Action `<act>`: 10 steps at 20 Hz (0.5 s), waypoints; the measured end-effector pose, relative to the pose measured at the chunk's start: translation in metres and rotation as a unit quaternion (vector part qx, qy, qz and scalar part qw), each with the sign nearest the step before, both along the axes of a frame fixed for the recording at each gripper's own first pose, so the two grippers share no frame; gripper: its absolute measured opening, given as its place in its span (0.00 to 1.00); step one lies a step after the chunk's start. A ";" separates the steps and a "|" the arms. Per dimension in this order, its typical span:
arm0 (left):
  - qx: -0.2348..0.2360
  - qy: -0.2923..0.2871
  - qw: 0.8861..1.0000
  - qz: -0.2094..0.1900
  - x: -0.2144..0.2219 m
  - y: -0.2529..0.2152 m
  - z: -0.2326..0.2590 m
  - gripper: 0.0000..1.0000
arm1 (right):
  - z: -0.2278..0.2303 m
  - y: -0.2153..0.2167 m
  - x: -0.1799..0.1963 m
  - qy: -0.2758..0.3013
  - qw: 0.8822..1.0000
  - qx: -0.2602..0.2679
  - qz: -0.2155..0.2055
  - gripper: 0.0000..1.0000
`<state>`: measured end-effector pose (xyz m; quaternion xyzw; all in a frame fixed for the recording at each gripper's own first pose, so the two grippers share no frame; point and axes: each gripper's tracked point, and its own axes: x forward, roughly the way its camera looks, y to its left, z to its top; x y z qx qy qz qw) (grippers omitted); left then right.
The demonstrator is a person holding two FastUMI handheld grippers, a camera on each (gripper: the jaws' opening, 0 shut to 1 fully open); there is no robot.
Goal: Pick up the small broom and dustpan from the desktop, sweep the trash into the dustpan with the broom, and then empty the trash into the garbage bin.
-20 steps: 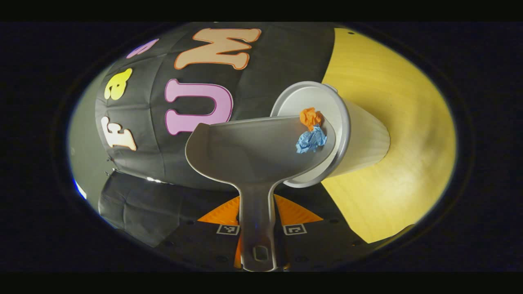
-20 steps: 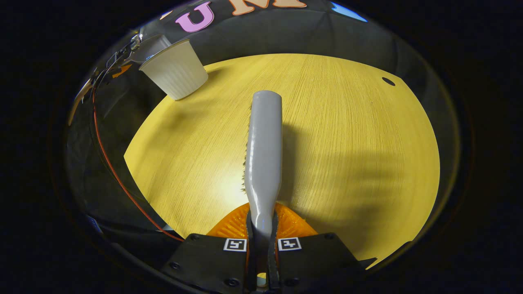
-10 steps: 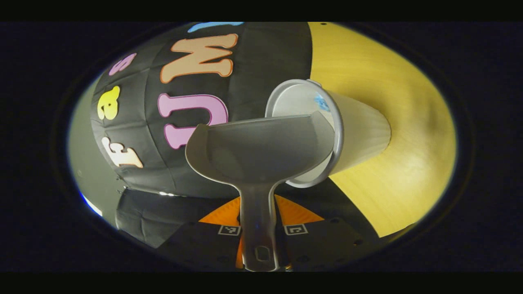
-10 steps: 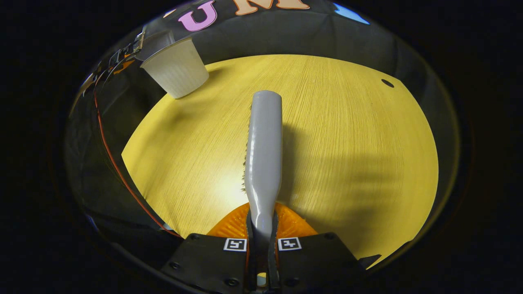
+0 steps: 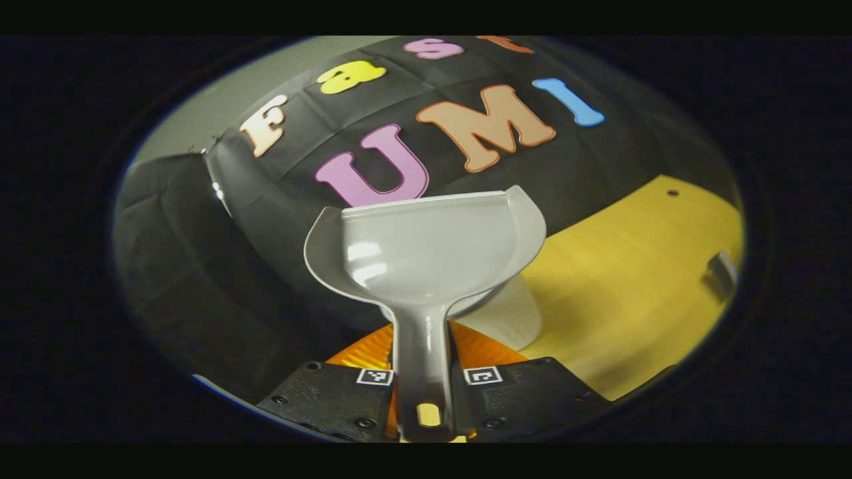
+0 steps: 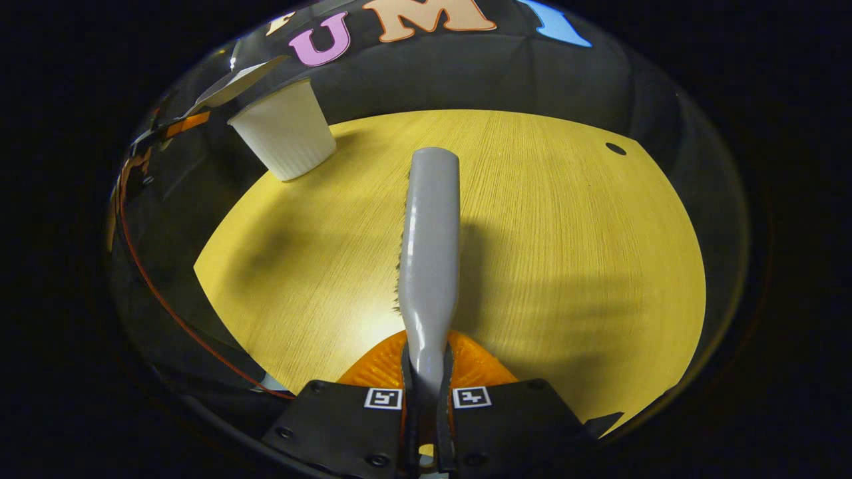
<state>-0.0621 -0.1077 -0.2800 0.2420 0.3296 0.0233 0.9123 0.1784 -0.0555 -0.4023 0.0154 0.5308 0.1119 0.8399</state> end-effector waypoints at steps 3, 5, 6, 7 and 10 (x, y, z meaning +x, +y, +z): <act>-0.118 0.012 0.993 0.005 -0.045 -0.061 -0.030 0.27 | 0.013 0.003 -0.004 -0.024 0.999 0.000 -0.027 0.13; -0.155 0.013 0.988 0.008 -0.069 -0.096 -0.043 0.22 | 0.020 0.005 -0.008 -0.041 0.998 -0.001 -0.050 0.13; -0.165 0.019 0.986 0.008 -0.080 -0.108 -0.052 0.24 | 0.022 0.008 -0.010 -0.047 0.997 -0.002 -0.063 0.13; -0.174 0.024 0.984 0.009 -0.091 -0.120 -0.062 0.24 | 0.025 0.011 -0.013 -0.051 0.996 -0.002 -0.075 0.13; -0.178 0.043 0.983 0.010 -0.122 -0.145 -0.092 0.24 | 0.024 0.012 -0.013 -0.052 0.994 -0.012 -0.099 0.13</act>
